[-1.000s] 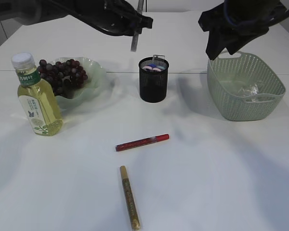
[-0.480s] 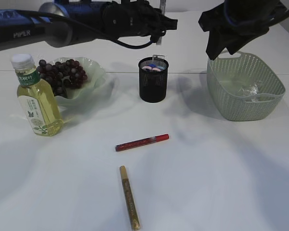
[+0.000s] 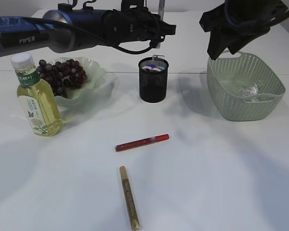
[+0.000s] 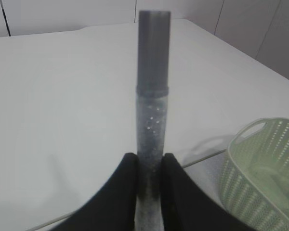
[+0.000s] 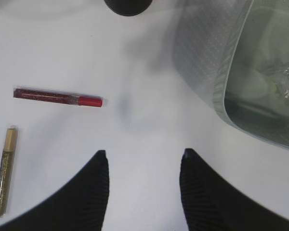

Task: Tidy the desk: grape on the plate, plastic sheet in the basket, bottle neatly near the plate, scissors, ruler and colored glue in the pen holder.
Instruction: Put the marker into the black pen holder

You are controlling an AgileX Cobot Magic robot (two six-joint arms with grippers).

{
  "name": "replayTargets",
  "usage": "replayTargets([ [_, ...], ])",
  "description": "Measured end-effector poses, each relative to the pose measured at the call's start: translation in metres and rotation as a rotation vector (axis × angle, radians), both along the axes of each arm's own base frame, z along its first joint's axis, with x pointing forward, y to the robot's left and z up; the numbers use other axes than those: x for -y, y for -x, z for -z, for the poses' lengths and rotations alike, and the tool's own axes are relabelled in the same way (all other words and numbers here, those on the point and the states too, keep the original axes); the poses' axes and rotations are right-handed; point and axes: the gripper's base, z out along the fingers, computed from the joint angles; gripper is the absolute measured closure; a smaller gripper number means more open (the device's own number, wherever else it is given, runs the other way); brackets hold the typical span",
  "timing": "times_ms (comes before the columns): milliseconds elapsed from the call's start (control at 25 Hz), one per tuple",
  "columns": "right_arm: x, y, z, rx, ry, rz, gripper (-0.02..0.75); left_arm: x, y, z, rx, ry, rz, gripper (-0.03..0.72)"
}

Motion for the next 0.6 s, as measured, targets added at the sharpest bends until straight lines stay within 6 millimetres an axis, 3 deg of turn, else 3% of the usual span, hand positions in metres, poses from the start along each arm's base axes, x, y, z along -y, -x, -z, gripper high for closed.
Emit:
replayTargets([
  [280, 0.0000, 0.0000, 0.0000, 0.000, 0.001, -0.001, 0.354, 0.0000, 0.0000, -0.0001, 0.001, 0.000, 0.000, 0.575],
  [600, 0.0001, 0.0000, 0.0000, 0.001, 0.002, -0.001, 0.354, 0.0000, 0.0000, -0.0001, 0.000, 0.002, -0.001, 0.510],
])
